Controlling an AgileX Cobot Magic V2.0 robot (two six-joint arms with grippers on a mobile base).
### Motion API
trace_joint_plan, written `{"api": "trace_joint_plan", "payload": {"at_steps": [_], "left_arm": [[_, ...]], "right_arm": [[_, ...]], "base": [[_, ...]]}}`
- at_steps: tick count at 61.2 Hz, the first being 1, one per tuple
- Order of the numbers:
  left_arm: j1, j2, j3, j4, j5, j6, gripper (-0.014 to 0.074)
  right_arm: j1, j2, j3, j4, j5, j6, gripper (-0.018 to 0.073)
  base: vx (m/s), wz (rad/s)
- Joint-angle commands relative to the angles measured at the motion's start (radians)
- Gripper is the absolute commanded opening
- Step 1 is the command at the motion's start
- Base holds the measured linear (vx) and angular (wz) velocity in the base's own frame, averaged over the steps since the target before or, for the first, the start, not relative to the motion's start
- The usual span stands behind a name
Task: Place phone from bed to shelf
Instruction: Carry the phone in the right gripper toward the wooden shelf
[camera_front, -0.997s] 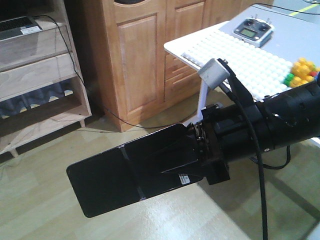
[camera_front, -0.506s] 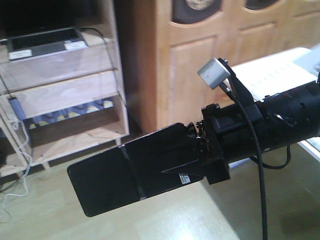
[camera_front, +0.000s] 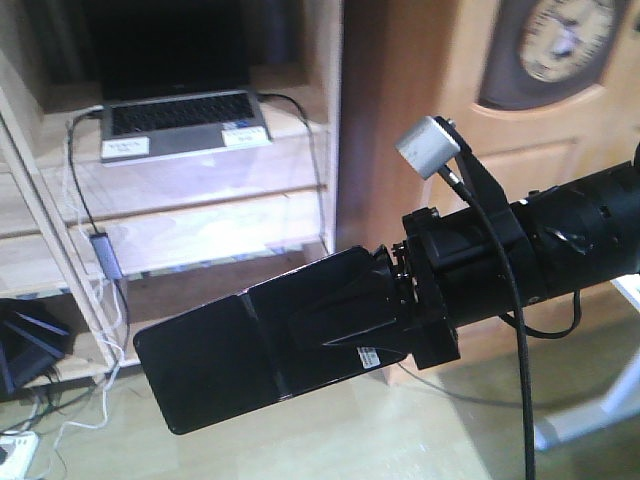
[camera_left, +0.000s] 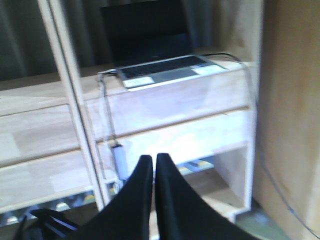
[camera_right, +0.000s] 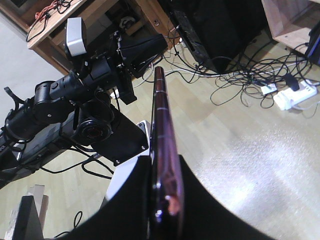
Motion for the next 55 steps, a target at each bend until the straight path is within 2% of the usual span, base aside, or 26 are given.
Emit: {"api": "trace_joint_plan", "payload": {"at_steps": [1,55], "left_arm": [[-0.002,-0.005,-0.026,-0.004,-0.073,-0.004,0.0001],[-0.002,-0.005,-0.026,-0.004,-0.073,-0.004,0.0001]], "right_arm": [[0.000,-0.032,-0.026,0.088,0.082,-0.004,-0.0001],[0.000,-0.032,-0.026,0.088,0.082,-0.004,-0.0001]], "base": [[0.42,0.30],[0.39,0.23]]}}
